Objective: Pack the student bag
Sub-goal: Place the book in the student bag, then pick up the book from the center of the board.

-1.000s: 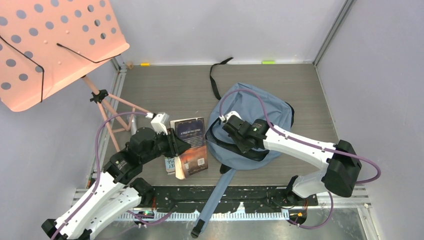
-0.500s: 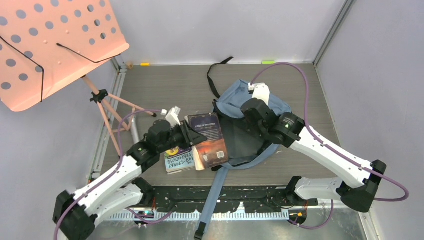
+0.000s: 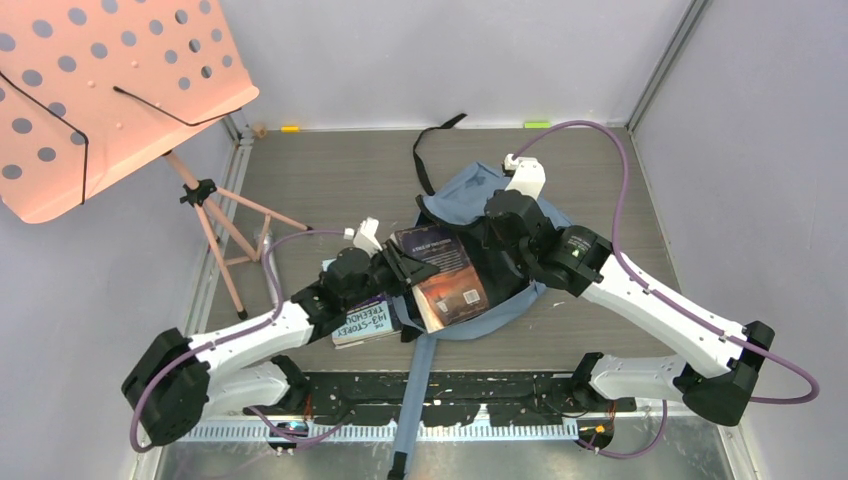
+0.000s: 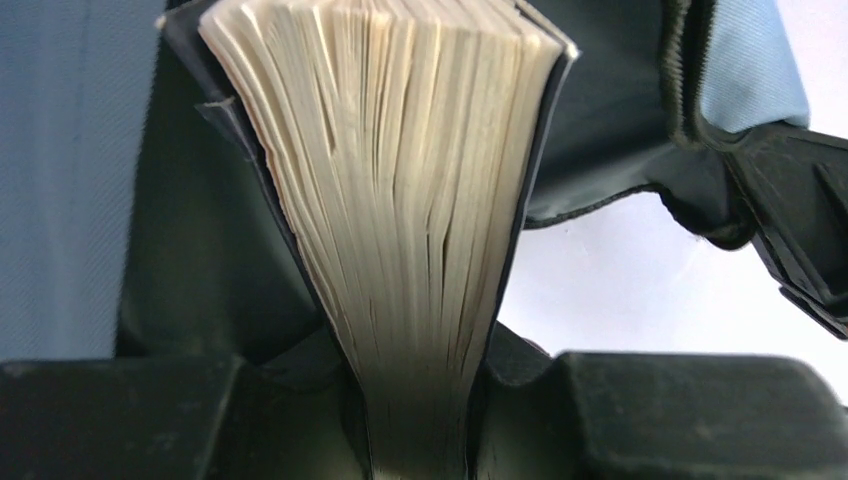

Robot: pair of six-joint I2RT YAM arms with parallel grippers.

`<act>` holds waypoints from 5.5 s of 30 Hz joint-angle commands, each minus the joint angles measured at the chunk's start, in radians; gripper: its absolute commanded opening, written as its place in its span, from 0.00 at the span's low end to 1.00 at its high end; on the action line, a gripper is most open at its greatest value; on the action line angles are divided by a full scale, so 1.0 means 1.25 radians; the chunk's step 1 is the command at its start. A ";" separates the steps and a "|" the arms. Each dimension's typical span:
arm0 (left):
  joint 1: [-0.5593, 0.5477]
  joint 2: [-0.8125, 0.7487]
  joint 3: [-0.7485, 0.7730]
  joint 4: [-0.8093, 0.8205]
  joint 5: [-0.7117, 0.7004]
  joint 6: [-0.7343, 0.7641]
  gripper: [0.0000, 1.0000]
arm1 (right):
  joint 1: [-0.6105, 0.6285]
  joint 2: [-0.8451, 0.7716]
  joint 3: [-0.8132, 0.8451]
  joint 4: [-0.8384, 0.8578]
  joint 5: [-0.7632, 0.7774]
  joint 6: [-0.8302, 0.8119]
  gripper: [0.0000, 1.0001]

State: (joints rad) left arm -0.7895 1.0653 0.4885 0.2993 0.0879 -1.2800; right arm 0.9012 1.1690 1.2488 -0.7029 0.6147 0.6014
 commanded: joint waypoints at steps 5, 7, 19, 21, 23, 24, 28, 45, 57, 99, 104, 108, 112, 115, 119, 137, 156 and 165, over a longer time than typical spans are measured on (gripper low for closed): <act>-0.032 0.153 0.031 0.365 -0.146 -0.107 0.00 | 0.004 -0.040 0.013 0.140 0.022 0.039 0.01; -0.042 0.194 0.044 0.378 -0.158 -0.111 0.00 | 0.005 -0.046 0.009 0.159 0.023 0.033 0.01; -0.062 0.438 0.131 0.600 -0.316 -0.070 0.00 | 0.004 -0.045 0.003 0.190 0.007 -0.001 0.01; -0.063 0.488 0.144 0.665 -0.319 -0.077 0.00 | 0.005 -0.047 0.006 0.182 0.023 -0.012 0.01; -0.063 0.532 0.166 0.695 -0.306 -0.090 0.00 | 0.004 -0.053 0.008 0.178 0.030 -0.028 0.01; -0.063 0.556 0.185 0.702 -0.296 -0.090 0.00 | 0.004 -0.054 0.008 0.176 0.034 -0.039 0.01; -0.064 0.645 0.263 0.708 -0.264 -0.015 0.00 | 0.004 -0.047 0.009 0.148 0.036 -0.049 0.01; -0.067 0.553 0.235 0.432 -0.254 0.131 0.75 | 0.004 -0.080 -0.027 0.141 0.031 -0.023 0.01; -0.084 0.472 0.148 0.327 -0.194 0.098 0.67 | 0.004 -0.085 -0.034 0.128 0.039 -0.028 0.01; -0.100 0.169 0.179 -0.036 -0.099 0.495 0.94 | -0.032 -0.015 -0.005 0.047 0.162 -0.048 0.00; -0.044 0.001 0.175 -0.362 -0.087 0.505 1.00 | -0.045 -0.043 -0.040 0.037 0.146 -0.039 0.00; 0.057 -0.110 0.157 -0.604 -0.099 0.470 1.00 | -0.048 -0.057 -0.065 0.036 0.127 -0.032 0.01; 0.142 -0.217 0.105 -0.713 -0.148 0.425 1.00 | -0.049 -0.057 -0.080 0.037 0.107 -0.018 0.00; 0.202 -0.296 0.058 -0.760 -0.172 0.382 1.00 | -0.048 -0.053 -0.084 0.037 0.089 -0.007 0.00; 0.229 -0.371 -0.002 -0.805 -0.245 0.324 1.00 | -0.048 -0.048 -0.085 0.037 0.077 -0.005 0.00; 0.230 -0.443 -0.163 -0.766 -0.129 0.207 0.68 | -0.048 -0.049 -0.098 0.060 0.051 0.002 0.00; 0.230 -0.765 -0.201 -1.019 -0.208 0.079 0.12 | -0.048 -0.055 -0.106 0.070 0.044 0.009 0.00; 0.230 -0.796 -0.122 -0.954 -0.221 0.110 0.00 | -0.048 -0.054 -0.096 0.077 0.036 0.000 0.00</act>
State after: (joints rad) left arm -0.5041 0.0444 0.2573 -0.9356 -0.1505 -1.1728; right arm 0.8467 1.1255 1.1145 -0.6697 0.6388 0.5976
